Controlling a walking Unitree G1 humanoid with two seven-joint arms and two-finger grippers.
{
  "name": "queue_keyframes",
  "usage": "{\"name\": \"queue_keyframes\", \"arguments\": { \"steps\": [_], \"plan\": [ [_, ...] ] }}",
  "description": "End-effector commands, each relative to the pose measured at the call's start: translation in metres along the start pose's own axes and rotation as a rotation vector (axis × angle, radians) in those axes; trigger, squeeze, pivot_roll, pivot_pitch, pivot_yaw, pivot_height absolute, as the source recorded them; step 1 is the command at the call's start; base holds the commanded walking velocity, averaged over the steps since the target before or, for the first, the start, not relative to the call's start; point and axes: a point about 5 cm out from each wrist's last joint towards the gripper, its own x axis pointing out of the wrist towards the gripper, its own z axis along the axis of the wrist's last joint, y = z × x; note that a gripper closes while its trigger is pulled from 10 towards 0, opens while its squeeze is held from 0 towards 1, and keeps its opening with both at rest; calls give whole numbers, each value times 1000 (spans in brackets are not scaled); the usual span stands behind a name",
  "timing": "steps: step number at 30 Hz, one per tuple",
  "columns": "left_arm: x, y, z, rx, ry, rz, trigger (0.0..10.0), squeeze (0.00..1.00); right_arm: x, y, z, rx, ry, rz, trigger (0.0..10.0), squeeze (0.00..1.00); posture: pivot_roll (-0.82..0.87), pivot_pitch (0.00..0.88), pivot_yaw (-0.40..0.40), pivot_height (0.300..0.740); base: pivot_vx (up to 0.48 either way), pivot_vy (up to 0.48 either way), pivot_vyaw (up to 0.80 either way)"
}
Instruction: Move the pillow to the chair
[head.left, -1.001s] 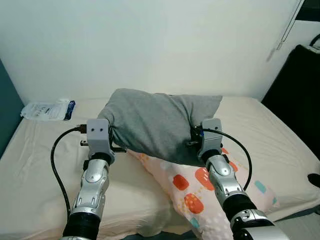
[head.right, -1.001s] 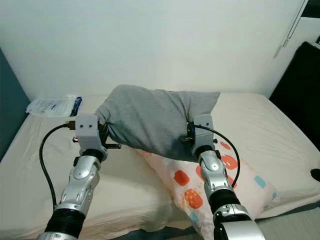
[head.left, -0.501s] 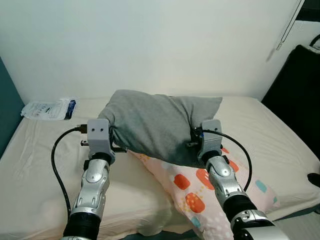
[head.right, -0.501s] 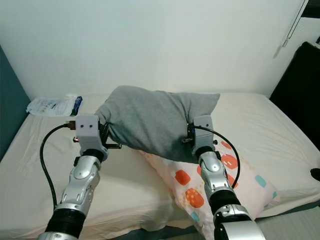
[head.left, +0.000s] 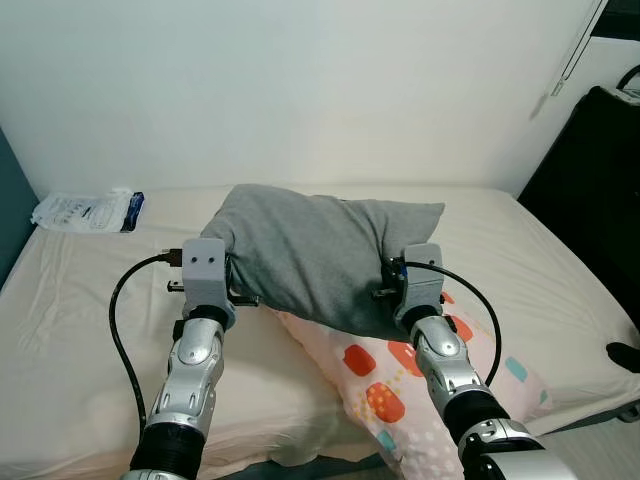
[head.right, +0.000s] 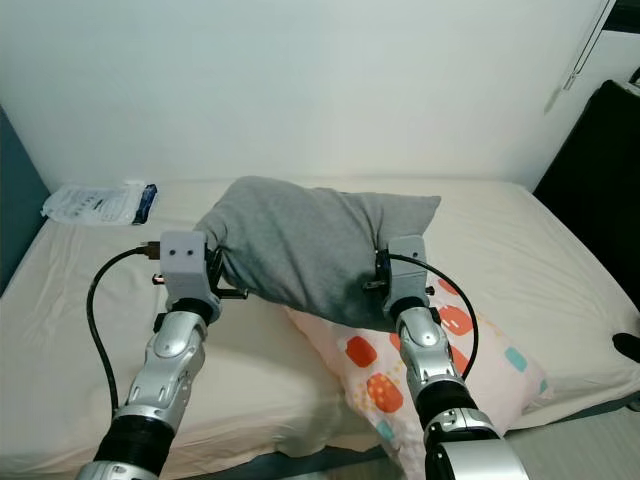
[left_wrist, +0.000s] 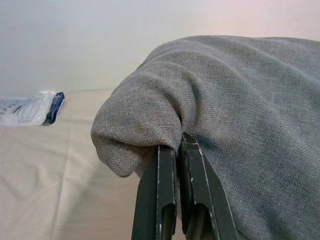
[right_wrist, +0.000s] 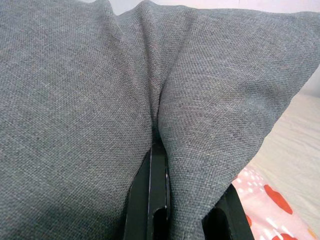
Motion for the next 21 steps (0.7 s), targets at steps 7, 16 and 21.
{"name": "queue_keyframes", "arguments": {
  "steps": [7, 16, 21],
  "plan": [
    [-1, -9, 3, 25, -31, -63, 10000, 0, 0, 3, 0, -5, -4, -15, 10000, 0, -33, 0, -82, 740, 0, 0, 0],
    [-1, -15, 3, 17, -29, -86, 10000, 0, -1, -5, -4, 19, 23, -84, 10000, 0, -40, 0, -80, 740, 0, 0, 0],
    [-1, -17, 1, 5, -22, -88, 10000, 0, -1, -8, -4, 31, 32, -99, 10000, 0, -60, 0, -74, 740, 0, 0, 0]
  ]
}}
